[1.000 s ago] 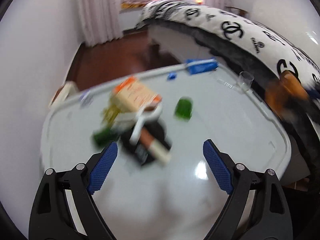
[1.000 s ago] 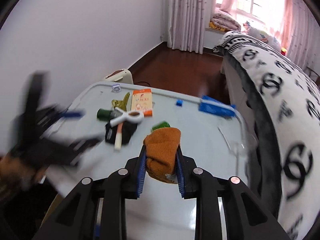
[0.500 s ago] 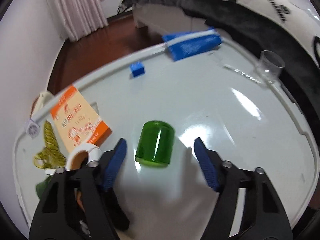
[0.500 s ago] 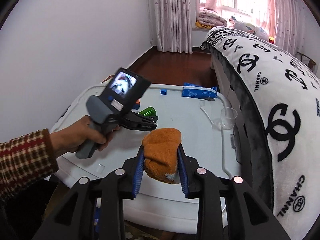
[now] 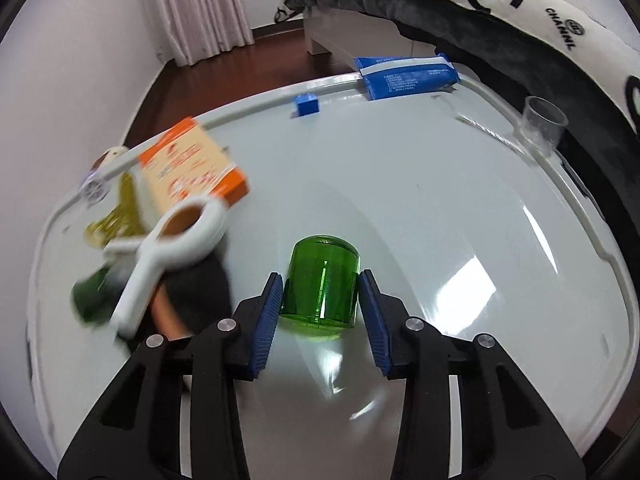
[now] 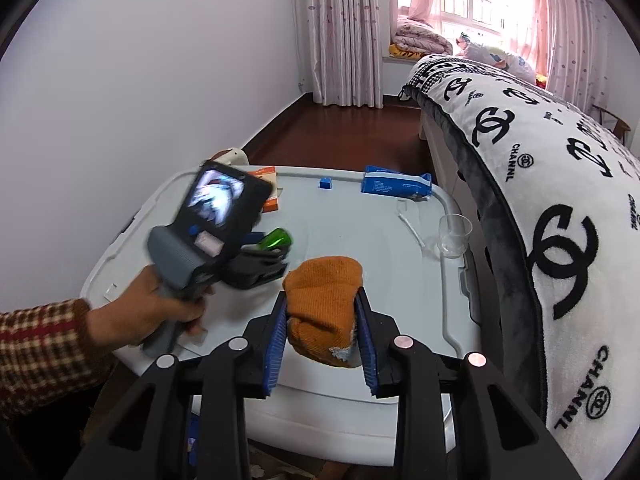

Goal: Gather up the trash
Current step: 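Lower the green cup and orange sock into the cardboard box and release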

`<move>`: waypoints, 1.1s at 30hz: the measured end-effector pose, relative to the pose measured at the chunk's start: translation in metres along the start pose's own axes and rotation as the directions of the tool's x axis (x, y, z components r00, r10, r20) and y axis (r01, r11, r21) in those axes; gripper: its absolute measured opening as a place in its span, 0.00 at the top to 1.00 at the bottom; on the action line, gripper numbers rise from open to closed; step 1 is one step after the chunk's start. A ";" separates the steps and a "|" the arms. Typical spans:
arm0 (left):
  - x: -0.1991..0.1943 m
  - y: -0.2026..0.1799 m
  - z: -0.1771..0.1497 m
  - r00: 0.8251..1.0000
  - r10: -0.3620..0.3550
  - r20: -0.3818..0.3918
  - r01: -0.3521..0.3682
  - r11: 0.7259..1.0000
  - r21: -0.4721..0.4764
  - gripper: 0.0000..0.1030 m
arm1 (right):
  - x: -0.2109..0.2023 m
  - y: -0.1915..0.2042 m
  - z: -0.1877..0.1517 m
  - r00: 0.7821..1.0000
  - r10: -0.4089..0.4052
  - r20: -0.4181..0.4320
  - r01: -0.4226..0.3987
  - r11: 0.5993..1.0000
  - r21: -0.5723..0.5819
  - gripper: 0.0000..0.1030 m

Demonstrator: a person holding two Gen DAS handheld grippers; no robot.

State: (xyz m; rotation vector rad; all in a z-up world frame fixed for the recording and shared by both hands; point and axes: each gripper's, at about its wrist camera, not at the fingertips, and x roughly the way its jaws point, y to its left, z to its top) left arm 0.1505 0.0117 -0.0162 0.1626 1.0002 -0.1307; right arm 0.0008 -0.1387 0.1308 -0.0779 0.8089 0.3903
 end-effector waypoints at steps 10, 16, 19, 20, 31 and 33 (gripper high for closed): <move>-0.118 0.007 -0.099 0.998 0.067 0.021 -0.066 0.997 -0.033 0.62 | -0.017 0.040 -0.035 1.000 0.017 -0.015 -0.017 1.000 -0.010 0.69; -0.169 0.006 -0.190 0.997 0.073 -0.023 -0.074 0.997 -0.002 0.62 | -0.021 0.089 -0.106 0.988 0.107 -0.115 -0.103 0.994 0.033 0.69; -0.180 0.009 -0.231 0.996 0.067 -0.059 -0.068 0.998 -0.016 0.62 | -0.014 0.112 -0.148 0.971 0.142 -0.193 -0.132 0.989 0.064 0.69; -0.182 0.012 -0.244 0.995 0.067 -0.075 -0.069 0.997 -0.025 0.62 | -0.011 0.119 -0.162 0.964 0.147 -0.222 -0.133 0.988 0.076 0.69; -0.197 0.016 -0.290 0.991 0.098 -0.096 -0.104 0.993 -0.055 0.43 | 0.013 0.160 -0.243 0.907 0.084 -0.412 -0.070 0.996 0.047 0.38; -0.204 0.015 -0.287 0.989 0.123 -0.077 -0.128 0.990 -0.062 0.30 | 0.010 0.159 -0.238 0.915 0.077 -0.395 -0.062 0.997 0.051 0.25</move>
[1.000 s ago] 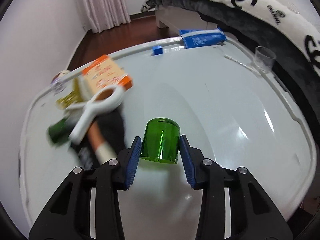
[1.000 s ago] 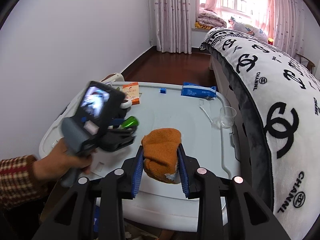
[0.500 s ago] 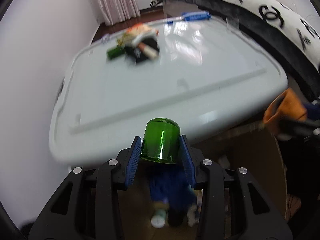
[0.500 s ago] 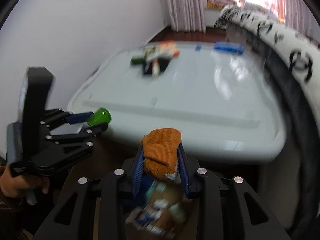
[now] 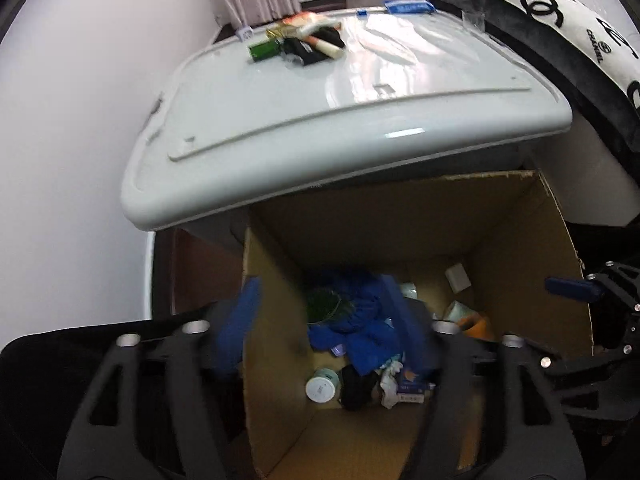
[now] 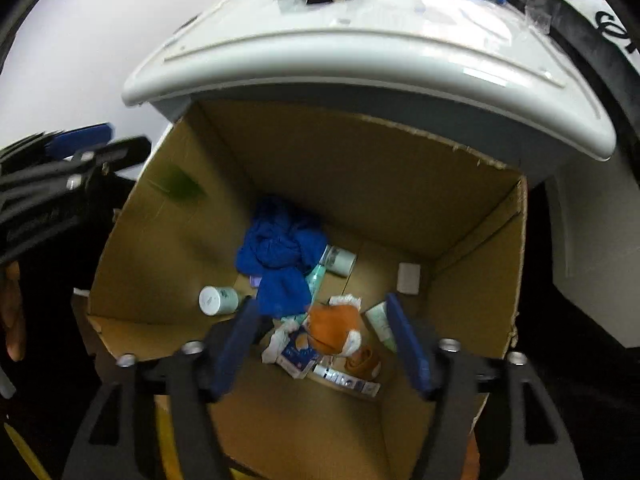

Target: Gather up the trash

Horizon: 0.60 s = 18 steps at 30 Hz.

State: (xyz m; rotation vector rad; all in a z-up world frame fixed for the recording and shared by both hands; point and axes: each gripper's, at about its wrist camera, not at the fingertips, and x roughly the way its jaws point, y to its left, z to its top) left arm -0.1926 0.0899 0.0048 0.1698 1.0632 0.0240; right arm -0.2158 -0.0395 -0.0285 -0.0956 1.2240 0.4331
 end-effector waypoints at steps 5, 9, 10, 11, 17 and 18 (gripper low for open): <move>-0.012 -0.001 0.007 0.999 0.019 0.034 -0.019 1.000 -0.007 0.30 | -0.006 -0.008 0.003 1.000 -0.007 0.018 0.007 1.000 0.027 0.21; -0.018 0.002 0.015 0.999 0.006 0.050 -0.004 0.999 -0.039 0.30 | -0.008 -0.007 0.006 0.999 -0.002 0.032 0.000 0.999 0.036 0.19; -0.019 0.003 0.016 0.999 0.007 0.054 -0.005 0.999 -0.042 0.30 | -0.008 -0.008 0.007 0.999 0.000 0.035 -0.001 0.999 0.037 0.18; -0.021 0.004 0.019 0.998 0.010 0.062 -0.007 0.999 -0.046 0.30 | -0.008 -0.008 0.008 0.999 0.003 0.036 -0.005 0.999 0.038 0.18; -0.030 0.006 0.030 0.996 0.004 0.089 0.002 0.998 -0.066 0.30 | -0.013 -0.009 0.012 0.999 0.006 0.049 -0.007 0.999 0.035 0.18; -0.030 0.007 0.032 0.996 0.004 0.092 0.002 0.998 -0.069 0.30 | -0.013 -0.009 0.013 0.999 0.005 0.049 -0.007 0.999 0.034 0.18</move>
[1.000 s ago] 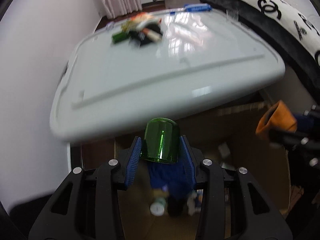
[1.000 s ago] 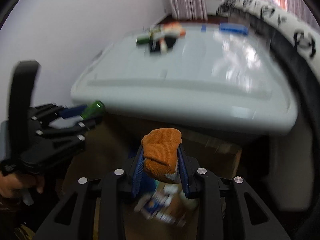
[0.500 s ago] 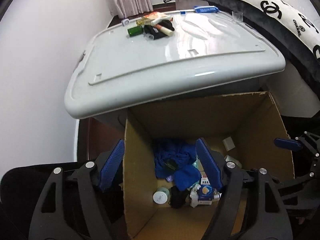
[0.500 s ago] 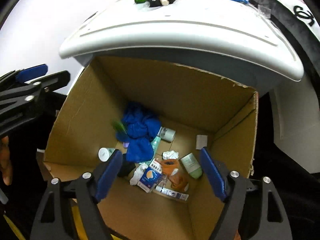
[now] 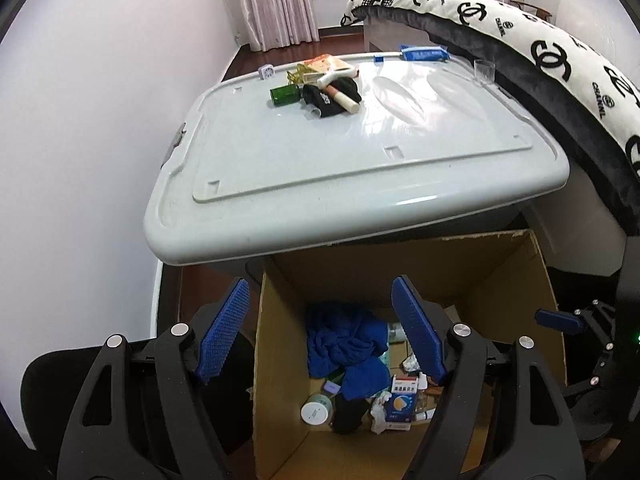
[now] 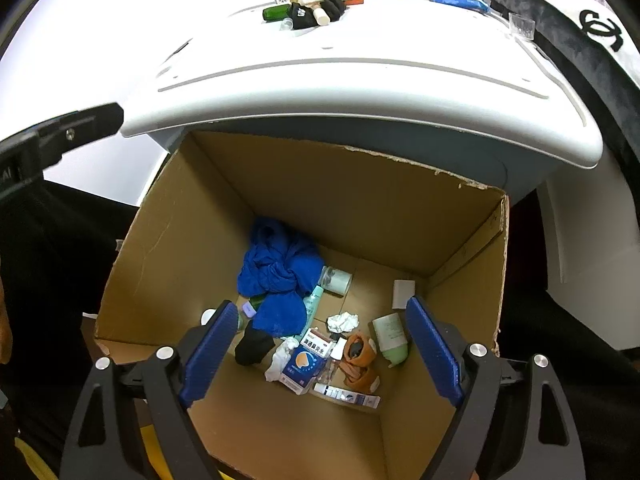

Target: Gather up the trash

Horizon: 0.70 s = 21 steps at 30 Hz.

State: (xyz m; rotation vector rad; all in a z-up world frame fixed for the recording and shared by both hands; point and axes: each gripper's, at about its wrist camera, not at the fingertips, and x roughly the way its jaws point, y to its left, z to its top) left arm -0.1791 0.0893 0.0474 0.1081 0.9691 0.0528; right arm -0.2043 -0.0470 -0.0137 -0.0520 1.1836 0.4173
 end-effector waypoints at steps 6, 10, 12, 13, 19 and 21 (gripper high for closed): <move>0.001 -0.001 0.008 1.000 -0.009 0.011 0.009 1.000 -0.003 0.30 | 0.002 0.000 0.001 1.000 0.002 -0.008 -0.002 1.000 0.003 0.17; 0.003 0.000 0.010 1.000 -0.013 0.011 0.013 1.000 -0.006 0.30 | 0.006 0.000 0.001 1.000 -0.002 -0.020 0.002 1.000 -0.001 0.17; 0.004 0.000 0.013 1.000 -0.004 0.013 0.004 1.000 -0.001 0.30 | 0.008 0.000 0.001 1.000 -0.005 -0.024 0.005 1.000 -0.006 0.17; 0.004 0.000 0.013 1.000 0.002 0.014 -0.002 1.000 0.001 0.30 | 0.008 0.001 0.001 1.000 -0.006 -0.023 0.006 1.000 -0.005 0.17; -0.002 0.000 0.021 0.998 0.032 0.060 -0.034 0.999 0.021 0.18 | 0.008 0.000 0.002 1.000 -0.009 -0.018 0.008 1.000 -0.011 0.17; -0.007 0.000 0.025 0.994 0.059 0.095 -0.062 0.998 0.033 0.14 | 0.009 0.002 0.002 1.000 -0.017 -0.015 0.017 1.000 -0.015 0.17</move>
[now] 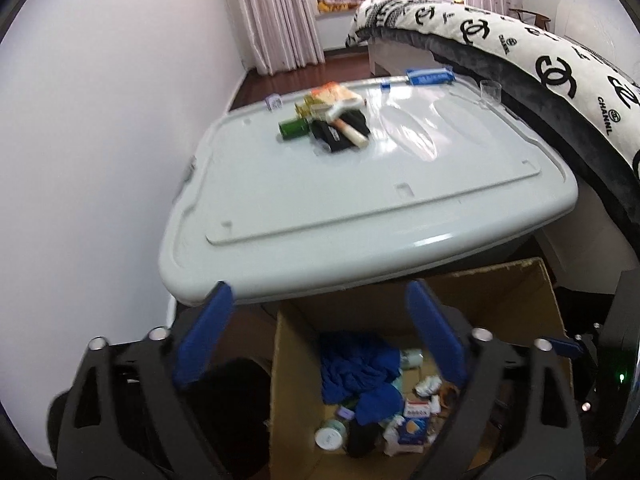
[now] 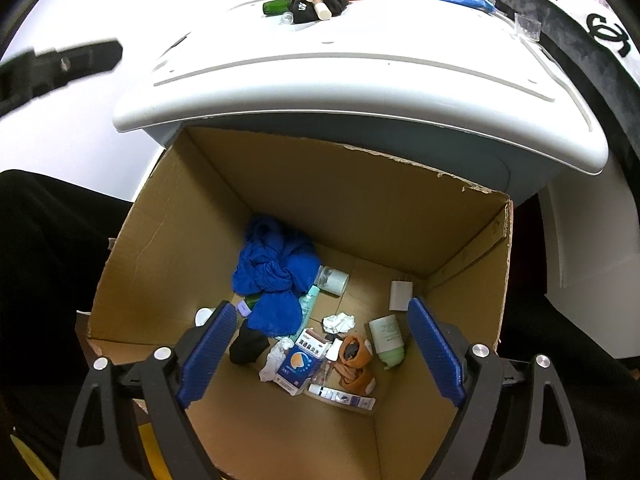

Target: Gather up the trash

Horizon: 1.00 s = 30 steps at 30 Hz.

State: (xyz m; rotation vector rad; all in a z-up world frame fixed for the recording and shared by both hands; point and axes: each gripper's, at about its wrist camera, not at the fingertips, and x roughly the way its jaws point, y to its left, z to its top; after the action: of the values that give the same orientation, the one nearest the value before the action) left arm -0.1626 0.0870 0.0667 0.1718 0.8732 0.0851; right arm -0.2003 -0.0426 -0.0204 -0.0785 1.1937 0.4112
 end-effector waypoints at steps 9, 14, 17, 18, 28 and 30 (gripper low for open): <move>-0.004 0.001 0.009 1.000 -0.005 0.023 0.005 1.000 -0.003 0.14 | -0.002 0.000 0.002 1.000 -0.010 0.013 0.010 1.000 -0.012 0.14; -0.004 -0.002 0.011 1.000 -0.003 0.024 0.003 1.000 0.000 0.14 | -0.002 -0.001 0.001 1.000 -0.013 0.016 0.013 1.000 -0.012 0.13; -0.006 -0.002 0.013 1.000 -0.004 0.030 0.004 1.000 -0.002 0.14 | -0.005 0.000 0.002 1.000 -0.012 0.021 0.013 1.000 -0.011 0.11; -0.006 -0.003 0.013 1.000 -0.004 0.031 0.004 1.000 -0.001 0.14 | -0.006 0.000 0.002 1.000 -0.014 0.024 0.014 1.000 -0.010 0.08; 0.006 -0.005 0.028 1.000 -0.005 0.027 0.005 1.000 -0.016 0.14 | -0.031 -0.021 0.023 0.993 -0.041 0.112 0.036 0.998 0.046 0.05; 0.008 -0.006 0.032 1.000 -0.004 0.031 0.005 1.000 -0.020 0.14 | -0.038 -0.028 0.031 0.990 -0.058 0.132 0.051 0.997 0.054 0.05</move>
State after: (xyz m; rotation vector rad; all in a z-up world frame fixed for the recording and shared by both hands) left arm -0.1329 0.0784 0.0801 0.1523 0.8418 0.0867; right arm -0.1747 -0.0702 0.0215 -0.0388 1.0665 0.3330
